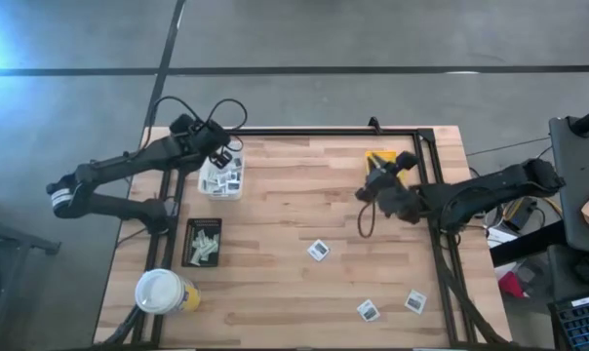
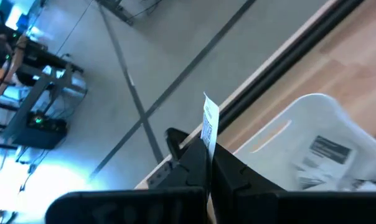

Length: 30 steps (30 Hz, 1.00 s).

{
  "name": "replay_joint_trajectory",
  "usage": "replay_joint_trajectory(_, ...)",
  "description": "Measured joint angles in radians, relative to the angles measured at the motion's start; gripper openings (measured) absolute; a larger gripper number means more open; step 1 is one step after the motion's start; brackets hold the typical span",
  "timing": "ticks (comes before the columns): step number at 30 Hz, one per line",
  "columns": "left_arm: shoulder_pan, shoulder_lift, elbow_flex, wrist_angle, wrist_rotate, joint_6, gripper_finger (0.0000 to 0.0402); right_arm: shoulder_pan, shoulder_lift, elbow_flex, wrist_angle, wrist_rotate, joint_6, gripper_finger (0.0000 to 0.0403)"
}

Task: Pick & Place First Aid Supplies
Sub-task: Put the gray towelette pack into the white bin

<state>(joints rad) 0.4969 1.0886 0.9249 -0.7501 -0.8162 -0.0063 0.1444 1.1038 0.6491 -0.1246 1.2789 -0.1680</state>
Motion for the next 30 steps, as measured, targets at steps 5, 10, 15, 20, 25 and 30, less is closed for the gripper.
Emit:
replay_joint_trajectory(5, 0.047, 0.000, -0.018, 0.002, 0.029, 0.001, 0.0000, -0.117, -0.071, -0.017, -0.001, -0.001, 0.006, 0.0066)
replay_joint_trajectory(10, 0.088, 0.001, -0.056, 0.012, 0.240, -0.001, 0.0000, -0.210, -0.109, -0.027, -0.001, -0.111, 0.042, 0.0066)
replay_joint_trajectory(15, 0.124, 0.001, -0.082, 0.016, 0.492, -0.002, 0.0000, -0.269, -0.112, -0.027, 0.002, -0.326, 0.035, 0.0066)
replay_joint_trajectory(20, 0.131, 0.001, -0.095, 0.029, 0.570, -0.024, 0.0000, -0.285, -0.099, -0.028, 0.026, -0.399, 0.038, 0.0066)
replay_joint_trajectory(25, 0.132, 0.001, -0.130, 0.034, 0.599, -0.063, 0.0000, -0.283, -0.093, -0.028, 0.032, -0.488, 0.089, 0.0066)
replay_joint_trajectory(30, 0.131, 0.001, -0.190, 0.060, 0.621, -0.099, 0.0000, -0.280, -0.096, -0.028, 0.030, -0.699, 0.110, 0.0066)
